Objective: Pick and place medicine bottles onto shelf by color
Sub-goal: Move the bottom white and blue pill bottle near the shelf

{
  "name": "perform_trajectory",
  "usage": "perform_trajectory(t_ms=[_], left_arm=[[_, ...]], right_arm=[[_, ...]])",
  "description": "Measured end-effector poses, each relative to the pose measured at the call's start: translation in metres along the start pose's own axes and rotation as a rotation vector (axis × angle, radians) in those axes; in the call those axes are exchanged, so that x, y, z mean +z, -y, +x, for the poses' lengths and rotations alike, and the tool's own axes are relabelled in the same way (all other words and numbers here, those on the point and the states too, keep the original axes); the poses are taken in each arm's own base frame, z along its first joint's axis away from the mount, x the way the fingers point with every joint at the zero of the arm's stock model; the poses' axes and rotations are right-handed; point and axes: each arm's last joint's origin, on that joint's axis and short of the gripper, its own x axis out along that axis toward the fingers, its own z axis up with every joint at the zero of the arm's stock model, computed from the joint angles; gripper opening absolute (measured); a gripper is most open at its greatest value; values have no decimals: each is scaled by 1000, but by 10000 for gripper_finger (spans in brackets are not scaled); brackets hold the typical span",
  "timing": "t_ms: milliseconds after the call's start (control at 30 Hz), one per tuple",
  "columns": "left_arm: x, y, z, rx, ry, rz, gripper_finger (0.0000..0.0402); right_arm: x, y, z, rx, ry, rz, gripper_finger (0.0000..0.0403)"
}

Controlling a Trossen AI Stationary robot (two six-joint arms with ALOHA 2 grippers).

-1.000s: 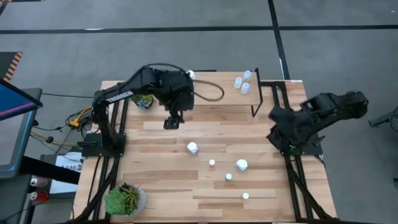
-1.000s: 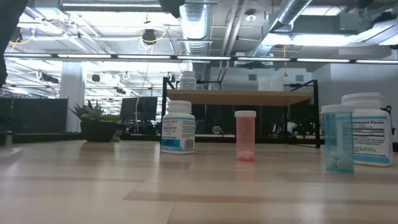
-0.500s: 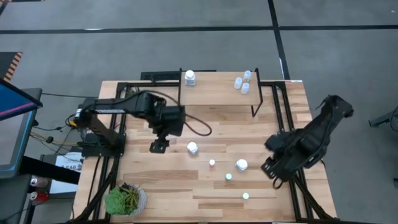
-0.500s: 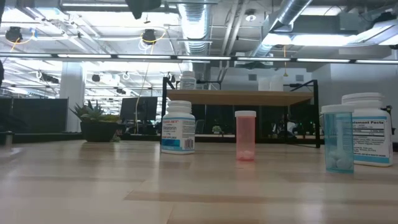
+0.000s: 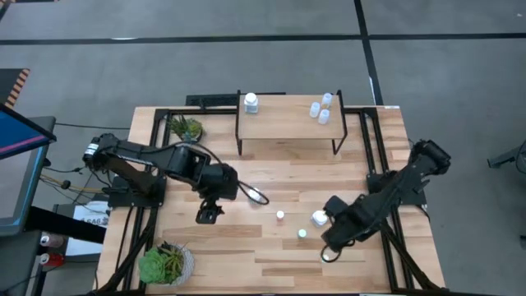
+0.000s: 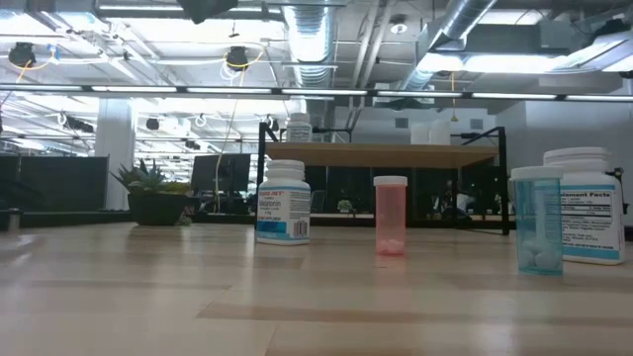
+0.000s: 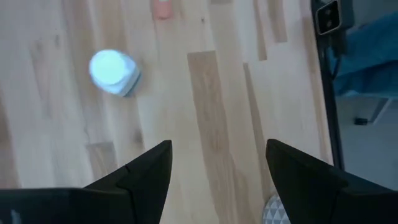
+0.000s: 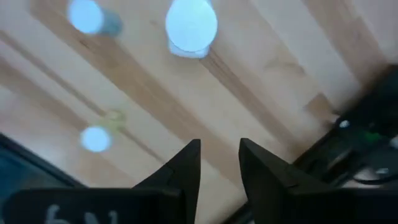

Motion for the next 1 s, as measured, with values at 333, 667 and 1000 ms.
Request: perform_trajectory(t_ms=[333,667,1000], left_arm=[[-8,23,9,51,-35,13,245],[-5,26,10,143,18,3,245],[-4,25,9,166,40,4,245]], right_arm=[[16,44,20,-86,-53,-8,111],[1,47,86,541,-34,89,90],[1,28,118,447,-36,65,74]])
